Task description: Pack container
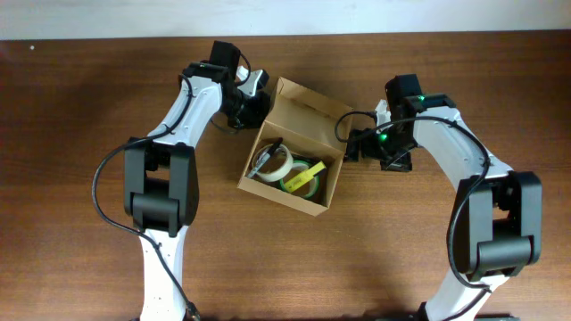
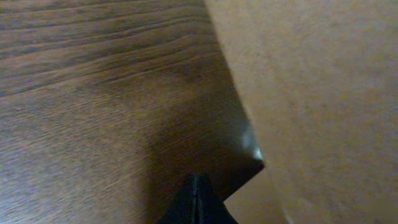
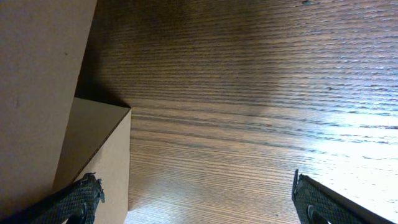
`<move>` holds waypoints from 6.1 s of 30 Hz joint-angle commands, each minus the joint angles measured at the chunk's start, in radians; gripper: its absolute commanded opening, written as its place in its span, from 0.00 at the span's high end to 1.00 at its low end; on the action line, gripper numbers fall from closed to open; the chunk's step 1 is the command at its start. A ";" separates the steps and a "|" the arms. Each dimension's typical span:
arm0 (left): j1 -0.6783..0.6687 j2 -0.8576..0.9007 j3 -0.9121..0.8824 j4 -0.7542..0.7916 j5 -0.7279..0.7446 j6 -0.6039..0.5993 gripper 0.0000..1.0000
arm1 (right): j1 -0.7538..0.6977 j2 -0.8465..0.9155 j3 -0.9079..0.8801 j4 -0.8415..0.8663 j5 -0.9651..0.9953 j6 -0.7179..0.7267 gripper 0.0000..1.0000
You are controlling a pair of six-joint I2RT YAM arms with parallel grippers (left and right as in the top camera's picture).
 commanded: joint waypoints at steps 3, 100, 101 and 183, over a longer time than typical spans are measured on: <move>-0.051 0.006 0.018 -0.003 0.198 0.005 0.98 | -0.003 0.003 0.040 0.008 -0.142 -0.016 0.01; 0.169 -0.487 0.058 -0.283 -0.303 0.180 0.91 | 0.323 0.001 0.806 -0.663 0.034 -0.115 0.82; 0.169 -0.523 0.058 -0.284 -0.308 0.180 0.91 | 0.353 0.001 0.806 -0.673 0.053 -0.115 0.83; 0.115 -1.133 0.058 -0.651 -0.472 0.235 0.98 | 0.554 0.266 0.707 -0.497 0.330 -0.206 0.96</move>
